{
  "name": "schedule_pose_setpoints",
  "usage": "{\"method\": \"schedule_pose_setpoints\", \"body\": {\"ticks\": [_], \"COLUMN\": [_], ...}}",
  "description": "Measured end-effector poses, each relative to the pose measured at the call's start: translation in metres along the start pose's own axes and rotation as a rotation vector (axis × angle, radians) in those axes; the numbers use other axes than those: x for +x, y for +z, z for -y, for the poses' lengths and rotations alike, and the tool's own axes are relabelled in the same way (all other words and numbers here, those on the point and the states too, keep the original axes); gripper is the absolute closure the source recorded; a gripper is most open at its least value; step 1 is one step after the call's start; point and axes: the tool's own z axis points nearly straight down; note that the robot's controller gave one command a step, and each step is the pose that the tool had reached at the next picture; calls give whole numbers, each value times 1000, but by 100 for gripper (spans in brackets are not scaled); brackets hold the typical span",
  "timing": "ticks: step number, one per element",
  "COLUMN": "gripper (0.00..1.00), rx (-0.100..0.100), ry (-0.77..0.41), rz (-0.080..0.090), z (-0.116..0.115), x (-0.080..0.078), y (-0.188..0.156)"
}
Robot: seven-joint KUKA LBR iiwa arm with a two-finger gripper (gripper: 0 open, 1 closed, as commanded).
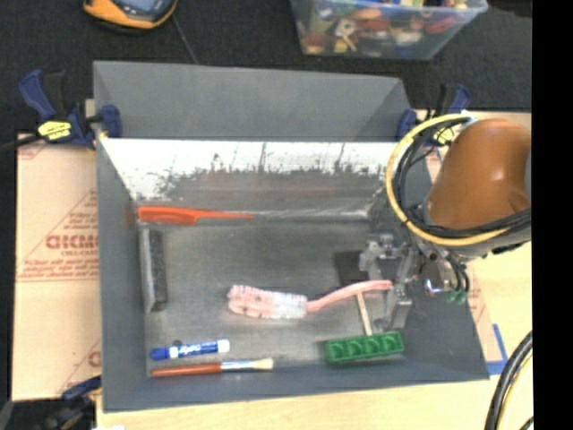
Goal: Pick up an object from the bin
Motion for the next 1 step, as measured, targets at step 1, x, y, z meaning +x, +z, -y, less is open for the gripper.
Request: {"method": "schedule_pose_setpoints", "body": {"ticks": [1], "gripper": [0], "rx": [1], "ry": [-4], "rz": [8], "z": [0], "x": [-2], "y": [-4]}}
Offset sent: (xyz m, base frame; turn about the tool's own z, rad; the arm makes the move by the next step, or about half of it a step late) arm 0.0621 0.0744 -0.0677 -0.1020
